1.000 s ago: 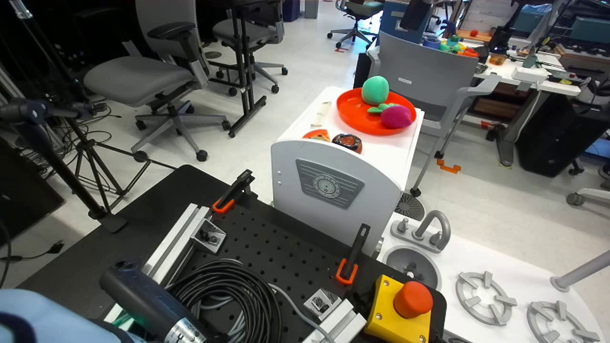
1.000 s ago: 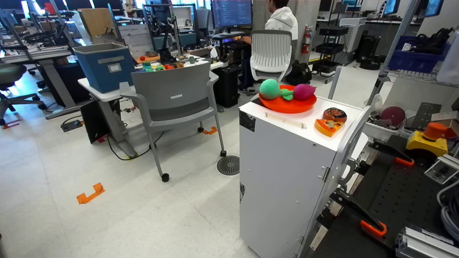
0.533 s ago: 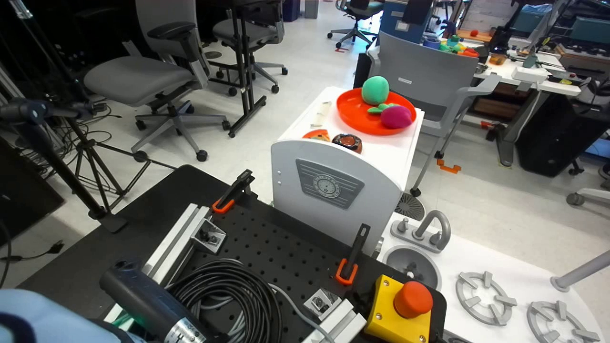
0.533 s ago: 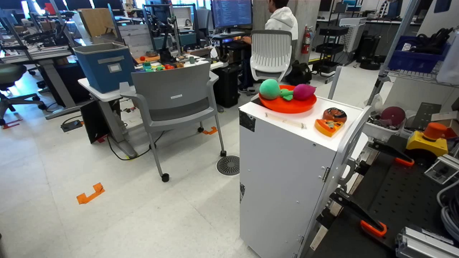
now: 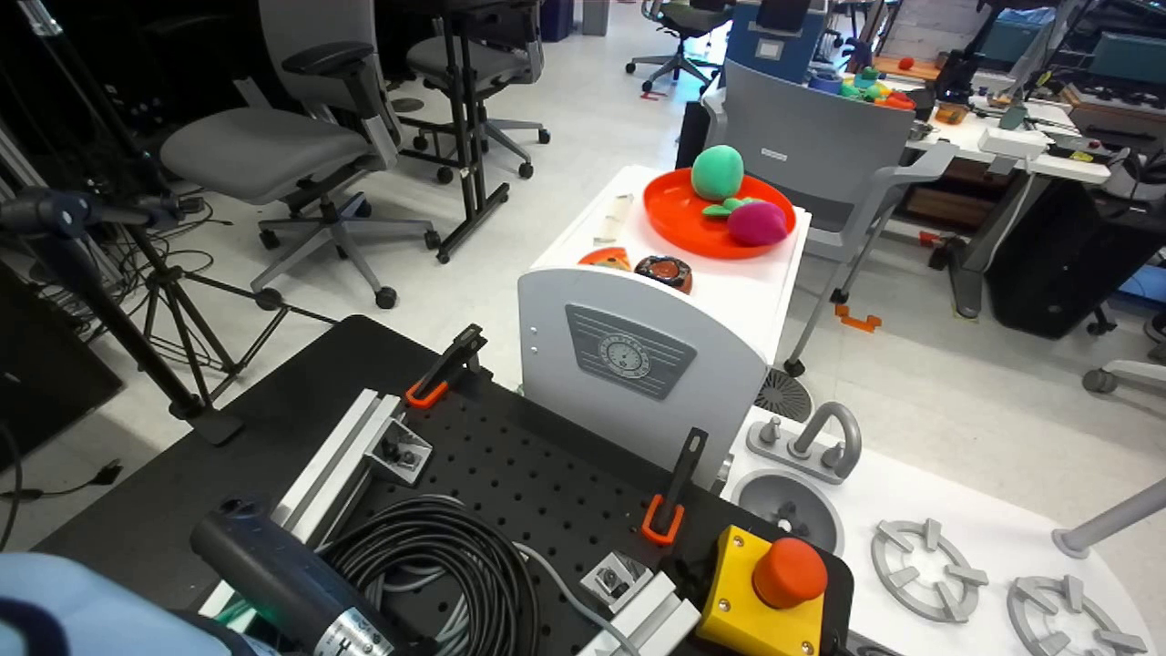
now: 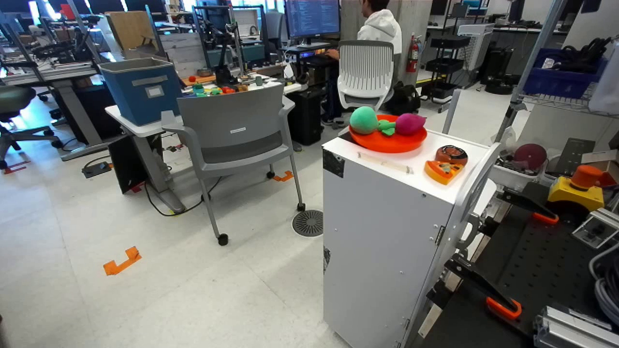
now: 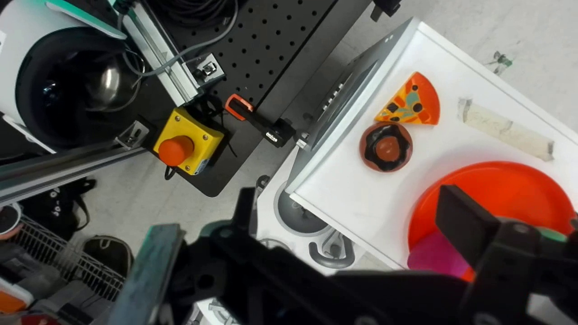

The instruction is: Remove the green plushie from the orange plate

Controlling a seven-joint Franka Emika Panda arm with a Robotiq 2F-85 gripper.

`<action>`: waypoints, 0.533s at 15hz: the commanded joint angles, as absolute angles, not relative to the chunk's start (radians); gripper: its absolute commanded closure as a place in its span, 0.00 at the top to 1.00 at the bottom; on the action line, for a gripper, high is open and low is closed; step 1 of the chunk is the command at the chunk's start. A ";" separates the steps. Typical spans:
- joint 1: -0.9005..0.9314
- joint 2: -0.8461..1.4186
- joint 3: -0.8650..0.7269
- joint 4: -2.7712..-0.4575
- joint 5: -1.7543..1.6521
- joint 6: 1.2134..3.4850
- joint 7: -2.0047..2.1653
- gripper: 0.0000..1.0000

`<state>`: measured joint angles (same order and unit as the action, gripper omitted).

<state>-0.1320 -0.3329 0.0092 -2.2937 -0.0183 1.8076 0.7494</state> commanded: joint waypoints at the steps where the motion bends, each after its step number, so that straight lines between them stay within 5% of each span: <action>1: -0.136 -0.319 0.021 -2.270 -0.035 1.820 0.814 1.00; 8: -0.145 -0.292 0.001 -2.256 -0.023 1.815 0.851 1.00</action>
<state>-0.1381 -0.3172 0.0085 -2.2833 -0.0184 1.8205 0.8344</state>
